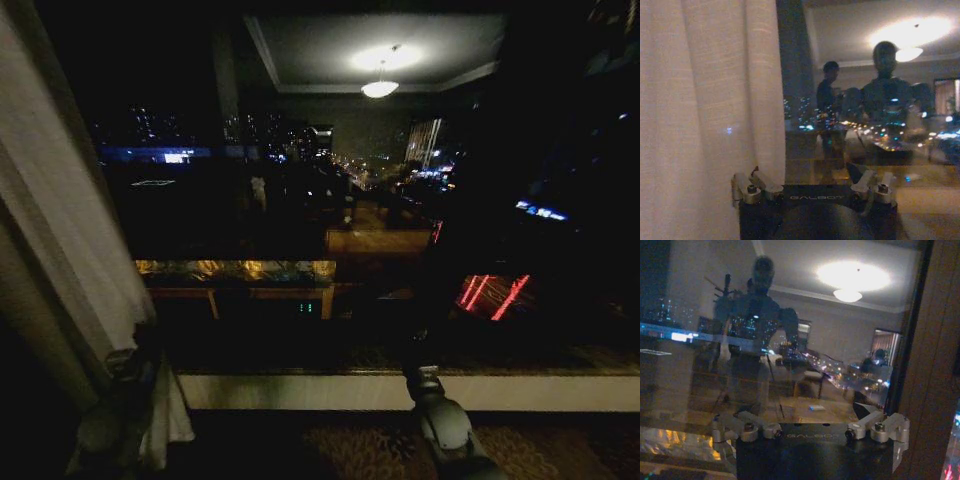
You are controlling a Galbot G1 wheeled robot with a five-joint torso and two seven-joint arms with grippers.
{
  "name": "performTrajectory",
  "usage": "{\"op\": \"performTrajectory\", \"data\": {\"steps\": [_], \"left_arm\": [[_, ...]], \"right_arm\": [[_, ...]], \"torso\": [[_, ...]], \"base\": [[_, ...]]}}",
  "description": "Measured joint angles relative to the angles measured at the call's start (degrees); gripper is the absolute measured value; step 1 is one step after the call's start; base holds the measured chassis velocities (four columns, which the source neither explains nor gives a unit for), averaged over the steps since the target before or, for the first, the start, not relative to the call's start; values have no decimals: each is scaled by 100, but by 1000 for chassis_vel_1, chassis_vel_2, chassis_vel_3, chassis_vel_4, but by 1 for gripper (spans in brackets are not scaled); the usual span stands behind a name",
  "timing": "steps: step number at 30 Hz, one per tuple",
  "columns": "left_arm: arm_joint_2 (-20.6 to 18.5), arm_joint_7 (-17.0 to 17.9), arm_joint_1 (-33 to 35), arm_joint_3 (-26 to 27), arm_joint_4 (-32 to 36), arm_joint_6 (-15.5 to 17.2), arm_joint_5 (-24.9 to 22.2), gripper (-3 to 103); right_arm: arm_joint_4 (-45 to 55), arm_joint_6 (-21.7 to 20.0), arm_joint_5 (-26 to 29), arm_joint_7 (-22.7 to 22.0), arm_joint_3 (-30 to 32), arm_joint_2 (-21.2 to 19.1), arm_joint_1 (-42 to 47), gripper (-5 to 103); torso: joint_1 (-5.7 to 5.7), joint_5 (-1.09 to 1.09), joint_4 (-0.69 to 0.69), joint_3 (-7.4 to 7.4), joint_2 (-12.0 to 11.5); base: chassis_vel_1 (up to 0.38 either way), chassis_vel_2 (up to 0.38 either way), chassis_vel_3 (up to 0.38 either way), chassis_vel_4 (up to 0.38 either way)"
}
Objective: Open the curtains by pulling them apart, changing their state from closed to fully open.
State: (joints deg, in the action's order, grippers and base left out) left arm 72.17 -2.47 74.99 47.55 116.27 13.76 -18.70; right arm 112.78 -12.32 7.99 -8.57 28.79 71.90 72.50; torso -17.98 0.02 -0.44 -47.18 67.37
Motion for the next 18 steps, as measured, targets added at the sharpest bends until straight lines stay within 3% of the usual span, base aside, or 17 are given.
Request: {"op": "performTrajectory", "data": {"steps": [2, 5, 13, 17, 18], "left_arm": [[81, 289, 52, -54, 64, 10, 104, 93], [164, 600, 115, -87, 194, 99, 222, 99], [364, 1035, 287, -144, 530, 213, 982, 100], [621, 1713, 449, -115, 829, 619, 1299, 100], [621, 1713, 449, -115, 829, 619, 1299, 100]], "right_arm": [[3, -29, 113, 0, 89, -60, 11, 100], [2, -30, 198, 2, 146, -116, 49, 100], [-43, -29, 376, 11, 185, -247, -1, 100], [-105, -25, 435, 63, 157, -310, -50, 100], [-105, -25, 435, 63, 157, -310, -50, 100]], "torso": [[0, 0, 0, 0, 0], [0, 0, -1, 0, -1], [0, -1, -1, 0, 0], [0, 0, 0, 0, -1], [0, 0, 0, 0, -1]], "base": [[0, 0, 0, 0], [0, 0, 0, 0], [0, 0, 0, 0], [0, 0, 0, 0], [0, 0, 0, 0]]}}
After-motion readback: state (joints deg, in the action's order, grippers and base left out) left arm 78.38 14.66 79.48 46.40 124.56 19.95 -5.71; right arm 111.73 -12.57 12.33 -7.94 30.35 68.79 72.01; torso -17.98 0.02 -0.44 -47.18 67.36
